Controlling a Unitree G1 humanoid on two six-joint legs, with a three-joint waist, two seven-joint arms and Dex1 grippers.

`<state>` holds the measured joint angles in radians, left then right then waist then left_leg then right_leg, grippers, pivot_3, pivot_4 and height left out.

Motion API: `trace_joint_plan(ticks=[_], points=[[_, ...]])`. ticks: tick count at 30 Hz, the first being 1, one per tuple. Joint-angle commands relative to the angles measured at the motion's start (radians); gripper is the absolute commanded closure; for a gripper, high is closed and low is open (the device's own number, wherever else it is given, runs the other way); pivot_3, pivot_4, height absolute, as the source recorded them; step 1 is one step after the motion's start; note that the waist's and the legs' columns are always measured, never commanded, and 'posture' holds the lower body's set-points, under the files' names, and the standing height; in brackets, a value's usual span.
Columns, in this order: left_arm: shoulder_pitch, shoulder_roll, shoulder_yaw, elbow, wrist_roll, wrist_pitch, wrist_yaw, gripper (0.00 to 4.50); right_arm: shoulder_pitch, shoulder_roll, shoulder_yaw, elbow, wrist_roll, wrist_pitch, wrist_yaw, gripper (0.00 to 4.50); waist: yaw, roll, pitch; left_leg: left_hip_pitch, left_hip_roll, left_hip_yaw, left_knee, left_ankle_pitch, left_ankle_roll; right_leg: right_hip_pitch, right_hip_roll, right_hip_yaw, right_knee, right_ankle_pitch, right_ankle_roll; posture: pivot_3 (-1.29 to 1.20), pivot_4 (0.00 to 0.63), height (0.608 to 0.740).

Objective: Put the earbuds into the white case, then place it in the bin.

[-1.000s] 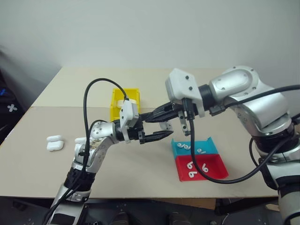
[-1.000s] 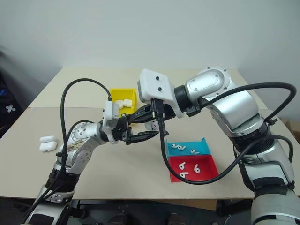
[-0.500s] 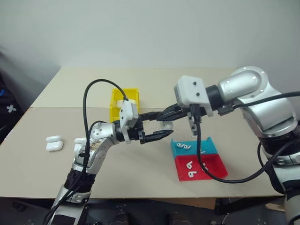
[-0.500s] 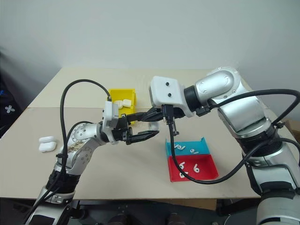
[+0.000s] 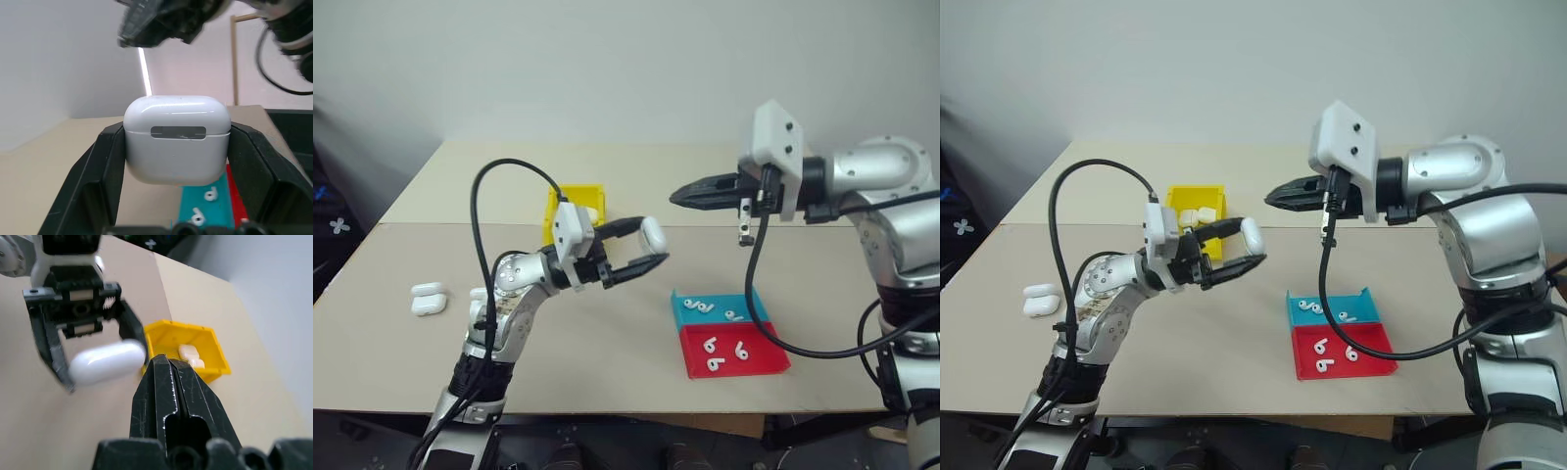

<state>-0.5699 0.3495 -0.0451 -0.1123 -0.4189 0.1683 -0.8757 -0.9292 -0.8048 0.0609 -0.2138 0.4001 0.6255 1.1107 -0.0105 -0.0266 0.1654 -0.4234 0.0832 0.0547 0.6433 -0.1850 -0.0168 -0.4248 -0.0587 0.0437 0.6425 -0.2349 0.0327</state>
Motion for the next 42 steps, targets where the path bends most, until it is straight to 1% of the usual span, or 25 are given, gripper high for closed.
trace_joint_plan(ticks=[1,3,5,7,10,12,14,16,20,22,24,26,27,30,33,35,37,38,40,42], points=[[-0.073,0.009,0.041,0.056,0.161,-0.059,0.193,1.7,0.092,-0.012,-0.094,-0.096,0.038,0.058,-0.079,4.48,0.002,0.0,0.0,0.0,0.0,0.0,0.0,0.0,0.0,0.0,0.0,0.0,0.0,0.0,0.0,0.0,0.15,0.74],[-0.115,0.018,0.046,0.113,0.252,-0.053,0.297,1.7,0.166,-0.011,-0.114,-0.142,0.048,0.073,-0.111,4.48,0.005,0.0,0.0,0.0,0.0,0.0,0.0,0.0,0.0,0.0,0.0,0.0,0.0,0.0,0.0,0.0,0.15,0.74],[-0.155,0.008,0.06,0.179,0.306,0.008,0.409,1.7,0.232,-0.006,-0.127,-0.183,0.057,0.097,-0.144,4.48,0.007,0.0,0.0,0.0,-0.001,0.0,0.0,0.0,0.0,0.0,0.0,0.0,0.0,0.0,0.0,0.0,0.15,0.74],[-0.18,0.004,0.052,0.238,0.359,0.055,0.483,1.7,0.275,-0.004,-0.134,-0.208,0.063,0.113,-0.173,4.48,0.005,0.0,0.0,0.0,-0.001,0.0,0.0,0.0,0.0,0.0,0.0,0.0,0.0,0.0,0.001,0.0,0.15,0.74],[-0.217,-0.027,0.064,0.323,0.378,0.077,0.562,1.7,0.301,-0.008,-0.145,-0.225,0.078,0.138,-0.207,4.48,0.005,0.0,0.0,0.0,-0.001,0.0,0.0,0.0,0.0,0.0,0.0,0.0,0.0,0.0,0.001,0.0,0.15,0.74],[-0.248,-0.035,0.049,0.406,0.424,0.051,0.614,1.7,0.308,-0.003,-0.151,-0.222,0.082,0.152,-0.229,4.48,0.006,0.0,0.0,0.0,-0.001,0.0,0.0,0.0,0.0,0.0,0.0,0.0,0.0,0.0,0.001,0.0,0.15,0.74],[-0.299,-0.055,0.058,0.494,0.438,0.095,0.67,1.7,0.314,-0.004,-0.147,-0.218,0.078,0.162,-0.244,4.48,0.007,-0.001,0.0,0.0,-0.001,-0.001,0.0,0.0,0.0,0.0,0.0,-0.001,0.0,0.0,0.001,0.0,0.15,0.74],[-0.35,-0.063,0.057,0.596,0.453,0.113,0.7,1.7,0.325,-0.01,-0.141,-0.221,0.071,0.163,-0.253,4.48,0.008,-0.001,0.0,-0.001,-0.001,-0.001,0.0,0.0,0.0,0.0,0.0,-0.001,0.0,0.0,0.001,0.0,0.15,0.74],[-0.408,-0.068,0.044,0.729,0.471,0.103,0.71,1.7,0.338,-0.011,-0.141,-0.233,0.071,0.17,-0.272,4.48,0.01,-0.001,0.0,-0.001,-0.001,-0.001,0.0,0.0,0.0,0.0,0.0,-0.001,-0.001,0.0,0.001,0.0,0.15,0.74],[-0.441,-0.073,0.047,0.79,0.461,0.145,0.691,1.7,0.346,-0.011,-0.141,-0.241,0.071,0.173,-0.28,4.48,0.009,-0.001,0.0,-0.001,-0.001,0.0,-0.001,0.0,0.0,0.0,0.0,0.0,-0.001,0.0,0.001,0.0,0.15,0.74],[-0.454,-0.074,0.03,0.829,0.481,0.143,0.694,0.97,0.352,-0.01,-0.142,-0.248,0.074,0.175,-0.285,4.5,0.009,-0.001,0.0,-0.001,-0.001,-0.001,-0.001,0.0,0.0,0.0,0.0,-0.001,-0.001,0.0,0.001,0.0,0.15,0.74],[-0.456,-0.077,0.028,0.84,0.481,0.137,0.688,0.34,0.355,-0.011,-0.14,-0.251,0.074,0.175,-0.29,4.5,0.008,-0.001,0.0,-0.001,-0.001,-0.001,-0.001,0.0,0.0,0.0,0.0,-0.001,-0.001,0.0,0.001,0.0,0.15,0.74],[-0.446,-0.078,0.021,0.827,0.486,0.12,0.685,0.02,0.356,-0.011,-0.138,-0.25,0.07,0.173,-0.293,4.5,0.009,-0.001,0.0,-0.001,-0.001,-0.001,-0.001,0.0,0.0,0.0,0.0,-0.001,-0.001,0.0,0.001,0.0,0.15,0.74],[-0.416,-0.08,0.016,0.774,0.487,0.084,0.68,0.02,0.359,-0.012,-0.133,-0.247,0.063,0.168,-0.299,4.5,0.009,-0.001,0.0,-0.001,-0.001,-0.001,-0.001,0.0,0.0,0.0,0.0,-0.001,-0.001,0.0,0.001,0.0,0.15,0.74],[-0.349,-0.07,0.019,0.643,0.477,0.014,0.663,0.02,0.358,-0.013,-0.133,-0.246,0.063,0.163,-0.296,4.5,0.008,-0.001,0.0,-0.001,-0.001,-0.001,-0.001,0.0,0.0,0.0,0.0,0.0,-0.001,0.0,0.001,0.0,0.15,0.74],[-0.284,-0.063,0.029,0.497,0.45,-0.014,0.625,0.02,0.358,-0.016,-0.139,-0.241,0.064,0.157,-0.29,4.5,0.007,-0.001,0.0,-0.001,-0.001,0.0,-0.001,0.0,0.0,0.0,0.0,0.0,-0.001,0.0,0.001,0.0,0.15,0.74],[-0.201,-0.06,0.043,0.34,0.393,-0.083,0.561,0.02,0.361,-0.023,-0.144,-0.234,0.058,0.141,-0.283,4.5,0.006,-0.001,0.0,-0.001,-0.001,0.0,-0.002,0.0,0.0,0.0,0.0,0.0,-0.001,0.0,0.001,0.0,0.15,0.74],[-0.174,-0.062,0.047,0.294,0.378,-0.102,0.544,0.02,0.363,-0.026,-0.147,-0.232,0.057,0.135,-0.28,4.5,0.007,-0.001,0.0,-0.001,-0.001,0.0,-0.002,0.0,-0.001,0.0,-0.001,0.0,-0.001,0.0,0.001,0.0,0.15,0.74],[-0.085,-0.035,0.063,0.118,0.28,-0.066,0.446,0.02,0.386,-0.048,-0.164,-0.229,0.06,0.098,-0.244,4.5,0.008,-0.001,0.0,-0.001,-0.001,0.0,-0.001,0.0,-0.001,0.0,-0.001,0.0,-0.001,0.0,0.001,0.0,0.15,0.74],[-0.001,0.013,0.077,-0.024,0.193,-0.019,0.351,0.02,0.429,-0.082,-0.181,-0.229,0.051,0.027,-0.191,4.5,0.007,0.0,0.0,0.0,-0.001,0.0,-0.001,0.0,-0.001,0.0,-0.001,0.0,-0.001,0.0,0.001,0.0,0.15,0.74]])
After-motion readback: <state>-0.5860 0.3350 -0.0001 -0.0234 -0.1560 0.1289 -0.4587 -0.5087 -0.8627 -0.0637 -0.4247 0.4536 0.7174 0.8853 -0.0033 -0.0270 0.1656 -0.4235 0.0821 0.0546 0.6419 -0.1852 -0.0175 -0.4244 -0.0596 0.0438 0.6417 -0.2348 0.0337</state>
